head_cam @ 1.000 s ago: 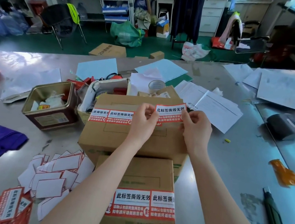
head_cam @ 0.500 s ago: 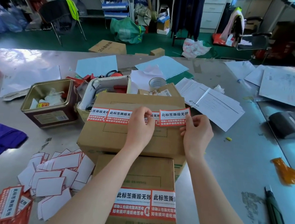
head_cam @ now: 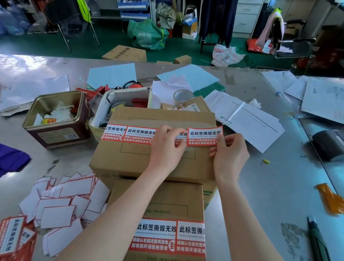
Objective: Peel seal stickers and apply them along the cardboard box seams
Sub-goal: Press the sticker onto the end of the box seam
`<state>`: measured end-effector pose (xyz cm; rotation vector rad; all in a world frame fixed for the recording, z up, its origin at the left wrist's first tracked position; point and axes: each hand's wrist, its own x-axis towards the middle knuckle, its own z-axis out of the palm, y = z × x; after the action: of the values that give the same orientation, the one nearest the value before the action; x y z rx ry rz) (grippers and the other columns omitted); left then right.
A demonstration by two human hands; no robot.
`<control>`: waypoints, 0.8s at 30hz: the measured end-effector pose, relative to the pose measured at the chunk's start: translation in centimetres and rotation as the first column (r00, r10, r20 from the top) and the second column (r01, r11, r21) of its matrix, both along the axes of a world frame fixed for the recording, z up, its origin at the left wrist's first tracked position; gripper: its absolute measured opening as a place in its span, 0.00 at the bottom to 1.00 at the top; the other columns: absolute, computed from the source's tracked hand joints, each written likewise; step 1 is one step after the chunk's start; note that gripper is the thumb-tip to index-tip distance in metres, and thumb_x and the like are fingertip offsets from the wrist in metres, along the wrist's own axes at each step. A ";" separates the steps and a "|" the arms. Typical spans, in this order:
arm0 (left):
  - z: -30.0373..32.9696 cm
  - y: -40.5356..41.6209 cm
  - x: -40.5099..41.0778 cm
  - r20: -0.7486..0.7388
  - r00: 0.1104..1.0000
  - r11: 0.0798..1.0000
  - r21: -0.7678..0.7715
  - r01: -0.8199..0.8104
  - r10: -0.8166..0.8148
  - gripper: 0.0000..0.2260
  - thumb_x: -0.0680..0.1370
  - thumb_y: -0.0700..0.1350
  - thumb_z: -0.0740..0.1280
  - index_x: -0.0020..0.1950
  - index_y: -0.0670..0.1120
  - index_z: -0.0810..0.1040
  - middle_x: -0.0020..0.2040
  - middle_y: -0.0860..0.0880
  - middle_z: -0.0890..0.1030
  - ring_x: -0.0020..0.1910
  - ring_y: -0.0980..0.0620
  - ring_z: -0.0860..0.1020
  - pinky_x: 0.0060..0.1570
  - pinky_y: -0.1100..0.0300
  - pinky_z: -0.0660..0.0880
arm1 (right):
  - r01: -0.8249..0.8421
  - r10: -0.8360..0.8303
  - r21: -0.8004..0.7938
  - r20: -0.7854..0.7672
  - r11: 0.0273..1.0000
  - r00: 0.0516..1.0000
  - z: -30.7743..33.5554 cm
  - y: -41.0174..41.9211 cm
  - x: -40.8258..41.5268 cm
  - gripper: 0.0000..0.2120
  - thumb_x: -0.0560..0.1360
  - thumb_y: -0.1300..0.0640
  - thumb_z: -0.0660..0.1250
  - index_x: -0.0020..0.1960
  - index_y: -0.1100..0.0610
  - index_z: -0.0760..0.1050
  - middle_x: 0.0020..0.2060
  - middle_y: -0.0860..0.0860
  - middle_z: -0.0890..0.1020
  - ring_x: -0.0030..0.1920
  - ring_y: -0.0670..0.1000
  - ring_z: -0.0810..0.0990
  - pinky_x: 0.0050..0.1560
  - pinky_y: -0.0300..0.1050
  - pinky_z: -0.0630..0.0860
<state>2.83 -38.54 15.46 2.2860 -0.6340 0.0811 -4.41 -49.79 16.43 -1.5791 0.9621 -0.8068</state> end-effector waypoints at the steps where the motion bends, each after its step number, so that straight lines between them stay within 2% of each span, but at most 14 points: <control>1: 0.0 0.0 0.0 0.009 1.000 1.000 0.002 0.002 -0.002 0.13 0.77 0.46 0.65 0.62 0.47 0.77 0.51 0.49 0.72 0.53 0.51 0.71 0.51 0.62 0.64 | 0.000 0.000 -0.007 -0.009 1.000 1.000 0.0 0.0 0.0 0.07 0.78 0.59 0.62 0.41 0.59 0.69 0.27 0.52 0.77 0.20 0.41 0.72 0.25 0.29 0.70; 4: -0.1 -0.2 0.1 0.052 0.999 0.999 0.030 0.013 -0.015 0.14 0.77 0.48 0.65 0.63 0.48 0.78 0.51 0.48 0.73 0.53 0.50 0.71 0.51 0.62 0.63 | -0.004 0.004 -0.018 -0.023 1.000 1.000 0.0 0.0 0.0 0.07 0.78 0.59 0.62 0.41 0.59 0.69 0.27 0.52 0.77 0.21 0.42 0.73 0.29 0.33 0.72; 8: -0.4 -0.5 0.0 0.096 0.995 0.989 0.149 0.003 -0.017 0.15 0.78 0.50 0.64 0.63 0.50 0.77 0.55 0.47 0.73 0.57 0.47 0.69 0.57 0.56 0.63 | -0.007 0.007 -0.017 -0.020 1.000 1.000 0.1 0.1 0.0 0.07 0.77 0.59 0.62 0.41 0.60 0.69 0.27 0.53 0.77 0.24 0.48 0.74 0.35 0.44 0.75; 10: -0.3 -0.6 -0.1 0.127 0.992 0.984 0.175 -0.010 -0.012 0.15 0.78 0.50 0.62 0.63 0.50 0.77 0.56 0.46 0.73 0.58 0.45 0.68 0.59 0.54 0.64 | -0.008 0.007 -0.014 -0.023 1.000 1.000 0.1 0.1 0.0 0.07 0.77 0.59 0.62 0.41 0.60 0.69 0.27 0.53 0.77 0.25 0.49 0.74 0.35 0.45 0.75; 13: -0.4 -0.9 -0.2 0.178 0.983 0.955 0.295 -0.018 -0.036 0.16 0.79 0.51 0.59 0.66 0.51 0.74 0.63 0.44 0.70 0.64 0.43 0.65 0.65 0.50 0.61 | -0.005 0.004 -0.021 -0.029 1.000 1.000 0.2 0.1 0.0 0.07 0.77 0.59 0.62 0.42 0.61 0.69 0.27 0.53 0.77 0.24 0.49 0.74 0.36 0.45 0.75; 15: -0.3 -0.8 -0.3 0.205 0.977 0.948 0.319 -0.012 -0.056 0.15 0.80 0.50 0.59 0.63 0.50 0.77 0.64 0.43 0.71 0.67 0.43 0.65 0.67 0.48 0.60 | -0.005 0.004 -0.028 -0.031 1.000 1.000 0.2 0.1 0.0 0.07 0.77 0.59 0.62 0.42 0.60 0.69 0.27 0.52 0.77 0.24 0.48 0.74 0.36 0.44 0.75; 17: -0.3 -0.6 -0.7 0.273 0.961 0.968 0.249 -0.019 -0.051 0.13 0.78 0.49 0.61 0.50 0.46 0.84 0.58 0.43 0.78 0.63 0.43 0.70 0.64 0.48 0.64 | -0.004 0.003 -0.034 -0.034 0.999 0.999 0.1 0.1 0.0 0.07 0.78 0.59 0.62 0.41 0.60 0.69 0.26 0.52 0.77 0.23 0.45 0.73 0.35 0.42 0.74; 19: -0.5 -0.3 -1.1 0.338 0.941 0.989 0.145 -0.042 -0.010 0.15 0.75 0.48 0.62 0.37 0.43 0.84 0.47 0.46 0.82 0.55 0.46 0.75 0.58 0.53 0.66 | 0.001 -0.003 -0.042 -0.038 0.999 0.999 0.0 0.0 0.0 0.07 0.78 0.59 0.62 0.41 0.59 0.69 0.26 0.51 0.77 0.21 0.43 0.72 0.33 0.39 0.73; 21: -0.6 -0.1 -1.4 0.364 0.932 0.995 0.090 -0.037 0.002 0.16 0.74 0.48 0.61 0.32 0.42 0.82 0.41 0.49 0.82 0.49 0.48 0.77 0.55 0.57 0.65 | 0.003 -0.004 -0.042 -0.035 0.999 0.999 0.0 0.0 0.0 0.07 0.77 0.59 0.62 0.42 0.59 0.69 0.26 0.51 0.77 0.21 0.41 0.73 0.31 0.35 0.72; 24: -0.7 0.0 -1.6 0.368 0.929 0.995 0.103 -0.005 -0.033 0.15 0.74 0.47 0.61 0.33 0.42 0.82 0.39 0.49 0.82 0.47 0.49 0.77 0.54 0.58 0.64 | 0.001 -0.002 -0.036 -0.033 0.999 0.999 -0.1 0.0 0.0 0.07 0.77 0.58 0.62 0.42 0.59 0.70 0.26 0.51 0.77 0.21 0.41 0.73 0.29 0.29 0.70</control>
<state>1.21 -38.49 14.79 2.3844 -0.8635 0.4938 -4.40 -49.83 16.34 -1.6274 0.9776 -0.8055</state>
